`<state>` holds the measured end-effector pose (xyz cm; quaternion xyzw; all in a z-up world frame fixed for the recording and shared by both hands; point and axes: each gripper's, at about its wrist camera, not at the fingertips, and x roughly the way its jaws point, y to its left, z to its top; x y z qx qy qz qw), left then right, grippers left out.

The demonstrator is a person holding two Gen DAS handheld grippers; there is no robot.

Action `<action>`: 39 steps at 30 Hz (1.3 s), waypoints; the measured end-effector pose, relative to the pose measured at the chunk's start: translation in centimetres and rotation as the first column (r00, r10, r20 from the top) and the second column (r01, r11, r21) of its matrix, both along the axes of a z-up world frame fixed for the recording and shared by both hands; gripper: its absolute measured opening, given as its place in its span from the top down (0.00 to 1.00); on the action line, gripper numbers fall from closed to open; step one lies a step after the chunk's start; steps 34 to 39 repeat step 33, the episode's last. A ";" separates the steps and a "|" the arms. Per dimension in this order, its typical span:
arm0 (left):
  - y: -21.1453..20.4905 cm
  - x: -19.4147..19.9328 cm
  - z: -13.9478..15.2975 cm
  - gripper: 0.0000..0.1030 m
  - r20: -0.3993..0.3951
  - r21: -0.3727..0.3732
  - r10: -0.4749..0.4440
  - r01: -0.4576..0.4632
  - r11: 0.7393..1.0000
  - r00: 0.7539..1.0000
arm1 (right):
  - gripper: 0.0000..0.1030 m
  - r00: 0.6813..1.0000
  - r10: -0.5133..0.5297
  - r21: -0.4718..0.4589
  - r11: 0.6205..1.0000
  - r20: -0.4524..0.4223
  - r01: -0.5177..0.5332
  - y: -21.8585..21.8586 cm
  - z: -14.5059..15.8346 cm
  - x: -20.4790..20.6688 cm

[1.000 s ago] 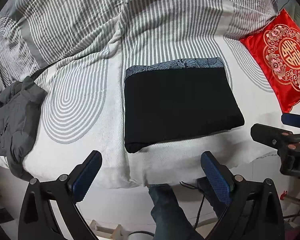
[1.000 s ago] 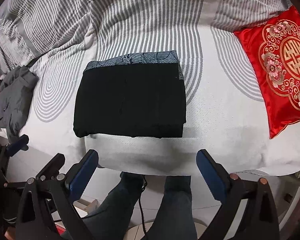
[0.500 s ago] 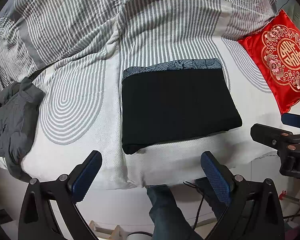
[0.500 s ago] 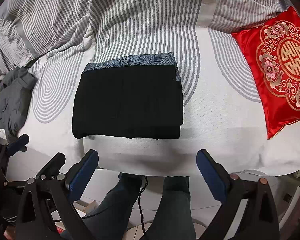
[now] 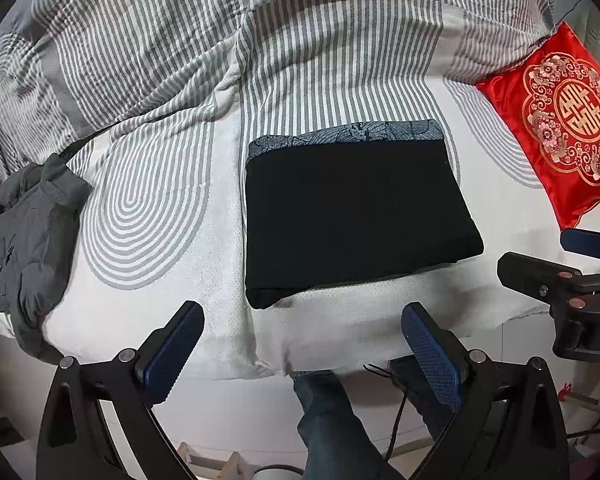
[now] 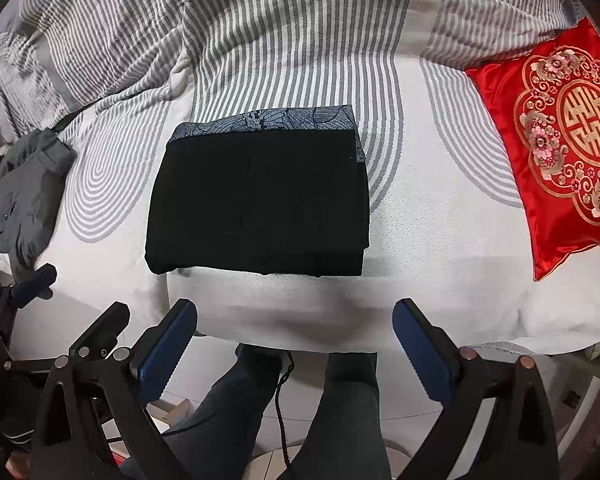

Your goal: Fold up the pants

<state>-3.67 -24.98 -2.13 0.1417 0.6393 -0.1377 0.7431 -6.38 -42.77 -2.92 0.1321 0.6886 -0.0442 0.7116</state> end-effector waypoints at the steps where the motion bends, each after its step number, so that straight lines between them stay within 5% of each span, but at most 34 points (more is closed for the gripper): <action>1: 0.0 0.0 0.0 0.03 0.001 0.000 0.000 0.000 1.000 1.000 | 0.04 1.000 0.000 -0.001 1.000 0.000 0.000 0.0 0.0 0.0; 39: 0.2 -0.2 0.2 0.03 0.006 -0.025 0.013 -0.013 1.000 1.000 | 0.04 0.999 0.035 -0.009 0.999 0.002 -0.035 0.9 0.3 0.5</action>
